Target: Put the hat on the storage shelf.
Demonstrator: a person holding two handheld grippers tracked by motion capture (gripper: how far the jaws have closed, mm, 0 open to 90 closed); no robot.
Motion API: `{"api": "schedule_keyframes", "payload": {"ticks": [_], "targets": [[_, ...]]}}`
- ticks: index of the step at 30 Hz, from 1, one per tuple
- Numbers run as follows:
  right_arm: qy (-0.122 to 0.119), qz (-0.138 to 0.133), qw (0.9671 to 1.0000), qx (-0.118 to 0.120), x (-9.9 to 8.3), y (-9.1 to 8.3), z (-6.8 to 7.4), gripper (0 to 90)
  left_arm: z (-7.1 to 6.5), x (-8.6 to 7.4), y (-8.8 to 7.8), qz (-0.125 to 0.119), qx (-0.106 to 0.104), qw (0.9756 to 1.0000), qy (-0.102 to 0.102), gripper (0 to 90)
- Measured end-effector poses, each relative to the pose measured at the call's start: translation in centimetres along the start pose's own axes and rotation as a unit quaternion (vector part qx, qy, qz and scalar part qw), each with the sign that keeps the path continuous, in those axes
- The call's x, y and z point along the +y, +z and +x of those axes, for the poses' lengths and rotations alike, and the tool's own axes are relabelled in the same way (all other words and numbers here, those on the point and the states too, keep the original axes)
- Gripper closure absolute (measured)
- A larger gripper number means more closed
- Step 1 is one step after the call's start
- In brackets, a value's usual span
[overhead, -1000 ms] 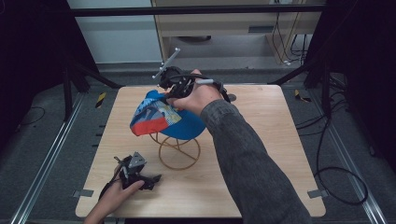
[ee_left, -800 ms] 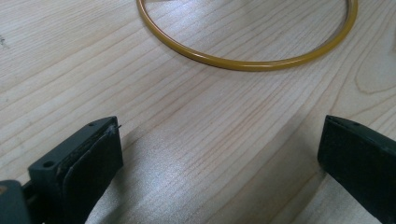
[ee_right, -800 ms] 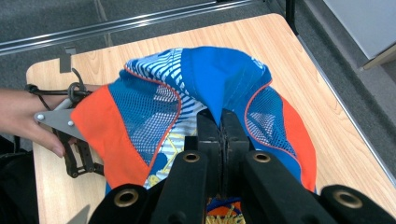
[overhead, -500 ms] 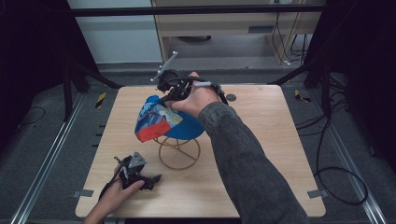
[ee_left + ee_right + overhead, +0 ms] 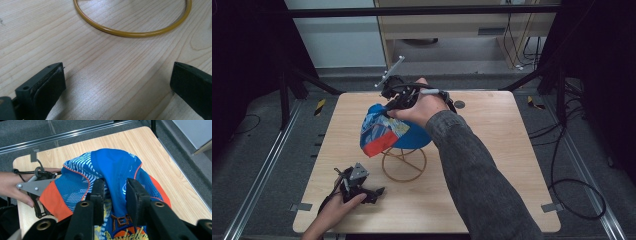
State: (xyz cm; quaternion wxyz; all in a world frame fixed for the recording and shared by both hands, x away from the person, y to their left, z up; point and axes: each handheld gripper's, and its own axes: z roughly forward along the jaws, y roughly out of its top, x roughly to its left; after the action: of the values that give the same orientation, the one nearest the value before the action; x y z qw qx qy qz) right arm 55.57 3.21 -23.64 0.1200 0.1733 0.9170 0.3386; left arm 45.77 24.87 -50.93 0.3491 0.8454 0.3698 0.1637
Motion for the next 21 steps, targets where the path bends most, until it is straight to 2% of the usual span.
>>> {"api": "schedule_keyframes", "payload": {"ticks": [12,21], "targets": [[0.014,-0.009,0.9998,-0.006,-0.34,-0.35,0.05,54.1,0.0,0.0,-0.01,0.0,0.0,1.0,0.0,0.0],[0.017,-0.011,0.9998,-0.006,-0.63,-0.71,0.18,47.5,0.0,0.0,-0.01,0.0,0.0,1.0,0.0,0.0]]}}
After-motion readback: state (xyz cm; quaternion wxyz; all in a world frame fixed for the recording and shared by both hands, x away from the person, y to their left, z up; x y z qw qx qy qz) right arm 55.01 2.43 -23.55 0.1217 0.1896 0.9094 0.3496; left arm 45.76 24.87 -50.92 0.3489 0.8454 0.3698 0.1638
